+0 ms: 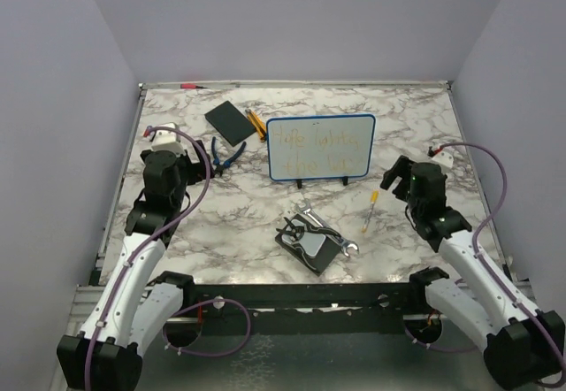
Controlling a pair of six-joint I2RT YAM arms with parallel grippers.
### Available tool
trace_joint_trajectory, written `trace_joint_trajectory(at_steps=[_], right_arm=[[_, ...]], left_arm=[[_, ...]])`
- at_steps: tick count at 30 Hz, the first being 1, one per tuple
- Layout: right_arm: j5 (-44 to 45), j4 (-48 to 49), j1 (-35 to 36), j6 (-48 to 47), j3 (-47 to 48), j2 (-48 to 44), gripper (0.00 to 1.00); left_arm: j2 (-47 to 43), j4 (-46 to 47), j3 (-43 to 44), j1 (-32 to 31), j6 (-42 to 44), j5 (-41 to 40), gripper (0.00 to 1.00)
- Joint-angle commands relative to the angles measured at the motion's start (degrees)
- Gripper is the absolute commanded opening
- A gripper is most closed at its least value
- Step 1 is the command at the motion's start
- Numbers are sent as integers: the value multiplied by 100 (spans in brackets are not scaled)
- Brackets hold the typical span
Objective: Write a sentence on the whiteboard
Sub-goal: Reset both arms
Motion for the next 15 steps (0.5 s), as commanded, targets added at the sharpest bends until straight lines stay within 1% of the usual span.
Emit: trace_joint_trajectory(at_steps=[1,6,9,12,15], right_arm=[[-806,22,-597,-717,221,-527,85],[-670,280,-696,-1223,374,-1320,85],[-642,822,-696,-1456,99,-1811,85],[-496,1117,-699,-1537,-186,-2212,85],[-386,1114,-696,-1534,-287,-2375,85]], left_arm=[[-238,119,19,49,62,-364,99],[-407,139,380,46,388,-725,99],[-516,189,529,47,216,-1150,99],[-646,328,428,47,115,-1480,99],[-792,382,183,44,19,-1506,99]])
